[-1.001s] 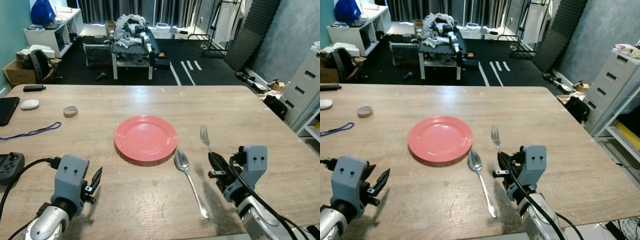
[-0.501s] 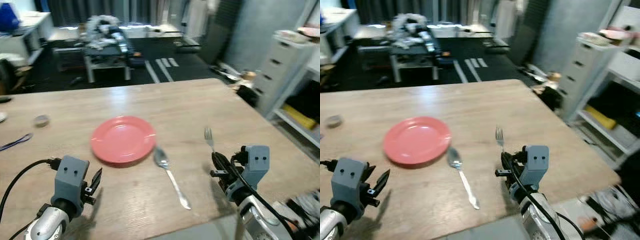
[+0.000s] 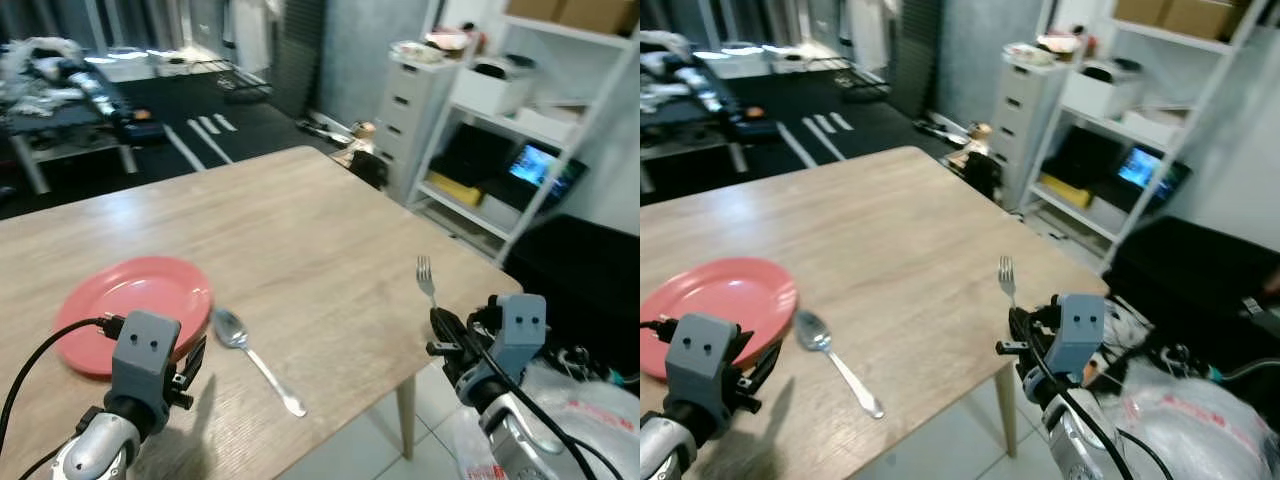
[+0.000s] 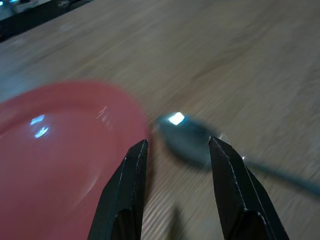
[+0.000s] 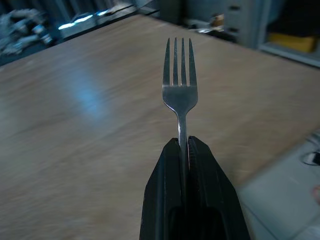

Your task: Setting the table

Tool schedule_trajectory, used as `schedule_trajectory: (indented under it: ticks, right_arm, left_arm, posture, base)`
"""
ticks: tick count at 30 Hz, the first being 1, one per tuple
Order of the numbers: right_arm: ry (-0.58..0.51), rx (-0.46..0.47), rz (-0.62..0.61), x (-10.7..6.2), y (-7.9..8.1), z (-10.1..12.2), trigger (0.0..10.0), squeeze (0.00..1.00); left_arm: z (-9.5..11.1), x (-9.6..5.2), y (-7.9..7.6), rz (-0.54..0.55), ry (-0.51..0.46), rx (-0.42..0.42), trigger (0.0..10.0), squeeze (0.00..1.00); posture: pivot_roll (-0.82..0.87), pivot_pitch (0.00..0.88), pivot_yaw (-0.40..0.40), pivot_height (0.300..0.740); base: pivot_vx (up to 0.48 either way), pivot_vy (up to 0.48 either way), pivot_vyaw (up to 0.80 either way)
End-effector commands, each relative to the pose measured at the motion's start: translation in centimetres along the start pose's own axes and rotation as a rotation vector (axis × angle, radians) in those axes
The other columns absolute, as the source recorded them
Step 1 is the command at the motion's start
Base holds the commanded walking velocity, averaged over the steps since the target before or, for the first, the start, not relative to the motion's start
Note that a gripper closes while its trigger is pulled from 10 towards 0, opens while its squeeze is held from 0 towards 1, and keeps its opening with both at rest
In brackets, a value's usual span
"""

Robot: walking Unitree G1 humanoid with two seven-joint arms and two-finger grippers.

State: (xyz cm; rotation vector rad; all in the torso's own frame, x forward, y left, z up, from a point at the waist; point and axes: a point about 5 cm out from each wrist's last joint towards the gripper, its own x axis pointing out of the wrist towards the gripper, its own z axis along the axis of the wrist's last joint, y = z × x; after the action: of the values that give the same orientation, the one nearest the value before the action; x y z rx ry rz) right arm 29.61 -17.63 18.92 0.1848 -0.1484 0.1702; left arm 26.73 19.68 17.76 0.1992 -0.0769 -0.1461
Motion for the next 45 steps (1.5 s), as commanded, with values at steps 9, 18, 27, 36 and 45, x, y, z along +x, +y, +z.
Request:
schedule_trajectory:
  ticks: [9,18,27,36,45]
  right_arm:
    - [0.020,-0.006,-0.027,-0.32,-0.56,-0.57,10.0,0.00]
    - [0.023,-0.008,-0.032,-0.35,-0.68,-0.71,10.0,0.00]
    - [0.028,-0.011,-0.035,-0.40,-0.73,-0.85,10.0,0.00]
    - [0.032,-0.015,-0.033,-0.41,-0.73,-0.92,10.0,0.00]
    - [0.035,-0.020,-0.032,-0.40,-0.77,-0.95,10.0,0.00]
  left_arm:
    - [-0.62,-0.07,-0.09,-0.005,0.024,0.002,10.0,0.00]
    - [-0.63,-0.02,-0.11,-0.007,0.024,0.001,10.0,0.00]
    - [-0.65,-0.04,-0.13,-0.009,0.025,0.000,10.0,0.00]
    - [-0.68,-0.04,-0.19,-0.010,0.025,-0.001,10.0,0.00]
    - [-0.74,-0.06,-0.27,-0.011,0.025,-0.003,10.0,0.00]
  posture:
    - [0.05,0.167,0.051,0.740]
    - [0.05,0.168,0.053,0.740]
    - [0.05,0.169,0.053,0.740]
    - [0.05,0.167,0.051,0.740]
    - [0.05,0.163,0.048,0.740]
  base:
    - [0.000,0.000,-0.80]
    - [0.000,0.000,-0.80]
    - [0.000,0.000,-0.80]
    - [0.000,0.000,-0.80]
    - [0.000,0.000,-0.80]
